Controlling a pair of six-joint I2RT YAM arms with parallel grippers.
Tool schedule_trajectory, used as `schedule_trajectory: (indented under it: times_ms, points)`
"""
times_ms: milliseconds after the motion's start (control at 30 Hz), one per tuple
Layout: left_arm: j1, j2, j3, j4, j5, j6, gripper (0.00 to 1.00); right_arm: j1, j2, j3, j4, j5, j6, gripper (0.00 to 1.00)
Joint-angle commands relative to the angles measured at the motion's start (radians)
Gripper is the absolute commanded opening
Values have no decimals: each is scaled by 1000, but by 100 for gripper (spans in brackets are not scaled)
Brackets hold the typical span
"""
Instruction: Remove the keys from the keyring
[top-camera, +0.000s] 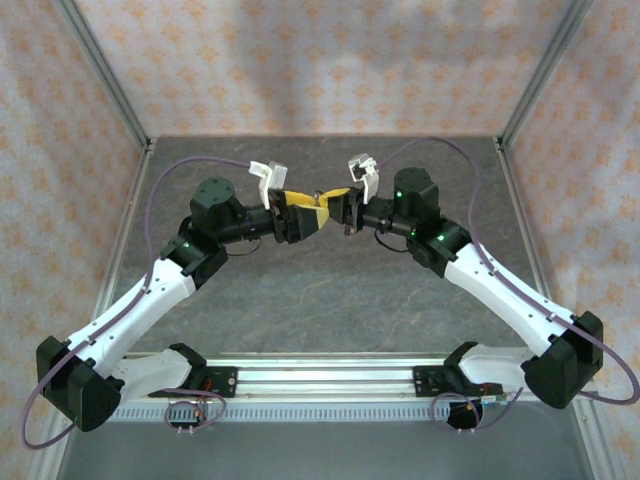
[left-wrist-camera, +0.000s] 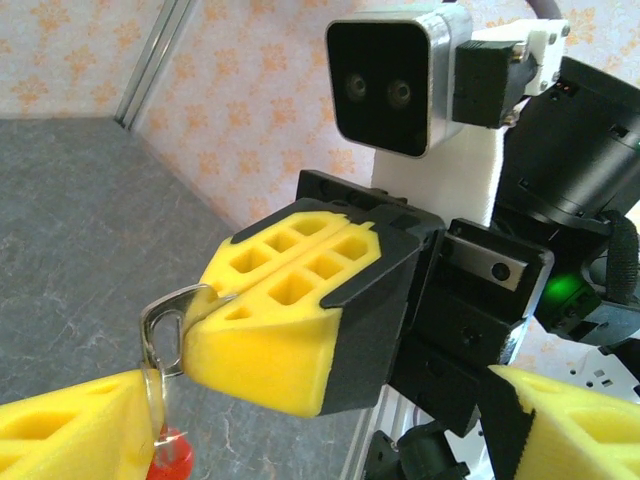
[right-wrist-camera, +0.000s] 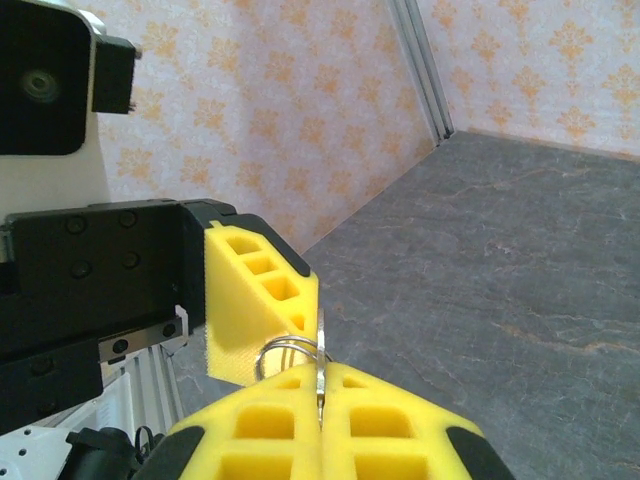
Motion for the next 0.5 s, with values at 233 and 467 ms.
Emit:
schedule_trajectory:
  times_ms: [233,467]
  points:
    - [6,-5,43,10,7,9,82,-4,-17,34,21,30,-5,0]
    - [6,-30,31,-28,-44,45,81,-4,-27,23,34,23,4,0]
